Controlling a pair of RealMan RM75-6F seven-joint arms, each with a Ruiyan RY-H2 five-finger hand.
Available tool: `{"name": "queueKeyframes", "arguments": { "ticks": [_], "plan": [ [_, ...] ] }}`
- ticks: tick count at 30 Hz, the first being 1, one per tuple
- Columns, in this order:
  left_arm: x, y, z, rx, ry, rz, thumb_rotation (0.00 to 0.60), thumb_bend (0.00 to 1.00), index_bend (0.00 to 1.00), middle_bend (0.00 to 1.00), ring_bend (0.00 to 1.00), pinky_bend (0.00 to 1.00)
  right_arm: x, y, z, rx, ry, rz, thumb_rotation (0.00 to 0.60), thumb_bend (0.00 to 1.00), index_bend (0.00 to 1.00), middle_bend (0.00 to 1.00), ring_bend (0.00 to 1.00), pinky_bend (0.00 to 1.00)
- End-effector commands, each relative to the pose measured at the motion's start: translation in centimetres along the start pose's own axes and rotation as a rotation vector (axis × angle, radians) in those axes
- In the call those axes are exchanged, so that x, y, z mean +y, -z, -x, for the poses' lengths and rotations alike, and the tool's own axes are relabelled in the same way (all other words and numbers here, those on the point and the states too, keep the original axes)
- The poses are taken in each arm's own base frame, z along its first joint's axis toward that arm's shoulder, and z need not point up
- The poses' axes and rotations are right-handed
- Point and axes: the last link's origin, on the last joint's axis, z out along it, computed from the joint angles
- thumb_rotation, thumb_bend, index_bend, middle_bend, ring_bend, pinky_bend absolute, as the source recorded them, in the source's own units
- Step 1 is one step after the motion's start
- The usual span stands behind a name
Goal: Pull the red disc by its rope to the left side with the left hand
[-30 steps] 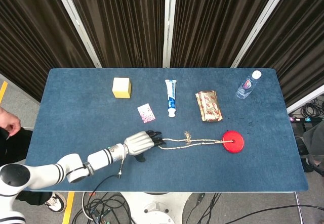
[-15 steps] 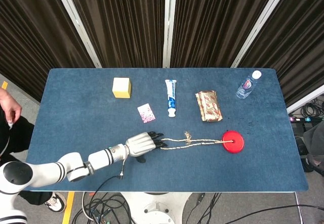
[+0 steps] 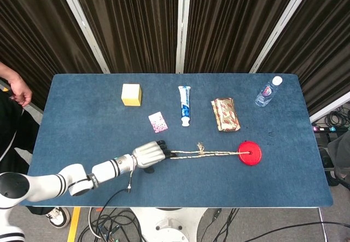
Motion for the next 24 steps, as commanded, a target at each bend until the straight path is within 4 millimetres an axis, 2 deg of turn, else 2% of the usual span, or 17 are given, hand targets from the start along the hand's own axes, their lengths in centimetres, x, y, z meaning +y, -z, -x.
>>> {"name": "queueKeyframes", "arguments": {
  "ticks": [1, 5, 8, 13, 15, 16, 18, 20, 24],
  "plan": [
    [0.0, 0.2, 0.0, -0.001, -0.009, -0.006, 0.6, 0.21, 0.12, 0.81, 0.37, 0.18, -0.1, 0.0, 0.0, -0.001, 0.0, -0.001, 0.6, 0.27, 0.0, 0.0, 0.0, 0.0],
    [-0.1, 0.5, -0.2, 0.009, -0.018, -0.014, 0.6, 0.22, 0.14, 0.91, 0.53, 0.22, -0.1, 0.0, 0.1, -0.002, 0.002, -0.002, 0.6, 0.27, 0.0, 0.0, 0.0, 0.0],
    [-0.4, 0.8, -0.5, 0.021, -0.026, -0.028, 0.6, 0.24, 0.15, 0.93, 0.61, 0.27, -0.2, 0.0, 0.1, -0.003, 0.001, -0.001, 0.6, 0.27, 0.0, 0.0, 0.0, 0.0],
    [-0.7, 1.3, -0.6, 0.036, -0.032, -0.051, 0.6, 0.31, 0.18, 0.92, 0.64, 0.36, -0.2, -0.1, 0.2, -0.007, 0.003, -0.004, 0.6, 0.28, 0.0, 0.0, 0.0, 0.0],
    [-0.8, 1.5, -0.6, 0.04, -0.037, -0.056, 0.6, 0.37, 0.21, 0.92, 0.66, 0.46, -0.3, -0.1, 0.2, -0.008, 0.003, -0.005, 0.6, 0.28, 0.0, 0.0, 0.0, 0.0],
    [-0.8, 1.6, -0.5, 0.043, -0.037, -0.061, 0.6, 0.38, 0.22, 0.92, 0.66, 0.47, -0.3, -0.1, 0.2, -0.009, 0.003, -0.006, 0.6, 0.28, 0.0, 0.0, 0.0, 0.0],
    [-0.9, 1.7, -0.6, 0.05, -0.034, -0.069, 0.6, 0.48, 0.31, 0.94, 0.7, 0.63, -0.4, -0.1, 0.2, -0.009, 0.003, -0.007, 0.6, 0.28, 0.0, 0.0, 0.0, 0.0],
    [-1.1, 2.0, -0.6, 0.056, -0.03, -0.084, 0.6, 0.54, 0.39, 0.95, 0.72, 0.7, -0.4, -0.1, 0.2, -0.01, 0.003, -0.009, 0.6, 0.28, 0.0, 0.0, 0.0, 0.0],
    [-1.8, 3.0, -0.9, 0.068, -0.018, -0.121, 0.6, 0.61, 0.55, 0.96, 0.75, 0.75, -0.6, -0.1, 0.2, -0.013, 0.006, -0.013, 0.6, 0.28, 0.0, 0.0, 0.0, 0.0]
  ]
}}
